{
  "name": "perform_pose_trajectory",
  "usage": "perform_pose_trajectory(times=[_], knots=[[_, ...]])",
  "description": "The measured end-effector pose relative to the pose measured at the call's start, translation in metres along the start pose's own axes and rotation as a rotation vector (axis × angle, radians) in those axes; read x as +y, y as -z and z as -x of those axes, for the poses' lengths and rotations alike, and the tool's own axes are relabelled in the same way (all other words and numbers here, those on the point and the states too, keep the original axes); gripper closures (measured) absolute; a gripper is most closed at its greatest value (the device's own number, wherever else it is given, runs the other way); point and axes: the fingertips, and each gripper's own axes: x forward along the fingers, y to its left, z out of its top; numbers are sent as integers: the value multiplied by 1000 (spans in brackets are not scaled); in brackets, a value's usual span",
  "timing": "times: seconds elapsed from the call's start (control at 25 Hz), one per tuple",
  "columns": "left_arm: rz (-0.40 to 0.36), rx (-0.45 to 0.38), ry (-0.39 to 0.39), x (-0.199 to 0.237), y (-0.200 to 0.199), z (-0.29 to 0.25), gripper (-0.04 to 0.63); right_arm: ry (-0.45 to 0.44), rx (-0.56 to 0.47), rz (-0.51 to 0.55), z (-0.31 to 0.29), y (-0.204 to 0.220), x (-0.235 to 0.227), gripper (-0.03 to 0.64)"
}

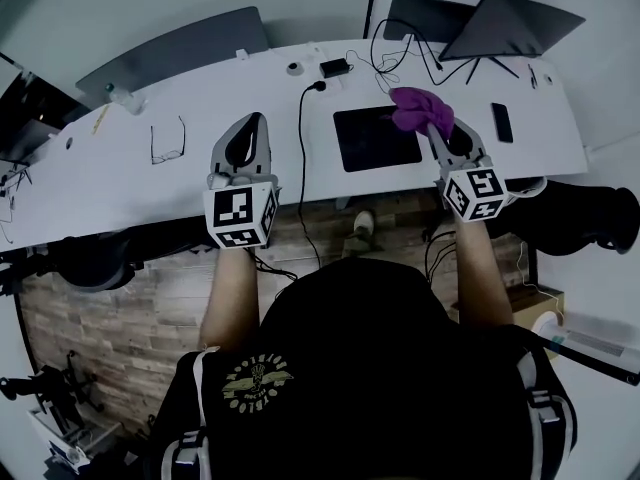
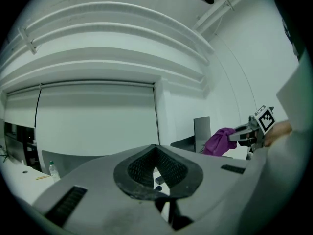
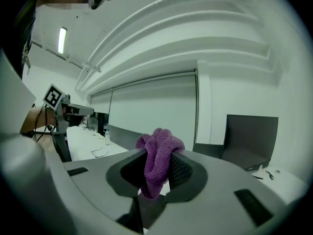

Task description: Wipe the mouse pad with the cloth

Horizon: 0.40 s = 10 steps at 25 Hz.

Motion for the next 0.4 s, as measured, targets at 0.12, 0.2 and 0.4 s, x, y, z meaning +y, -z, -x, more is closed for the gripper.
perform_pose_trajectory(times=[0.12,0.2,0.4], knots=[[6,6,11,-4,4,12,594,5,-27,-5,11,-12,12,537],[10,6,20,-6,4,19,594,9,-31,-4,17,-16,18,537],[24,8,26,-8,3,39,594,2,-20,-4,28,-20,37,537]])
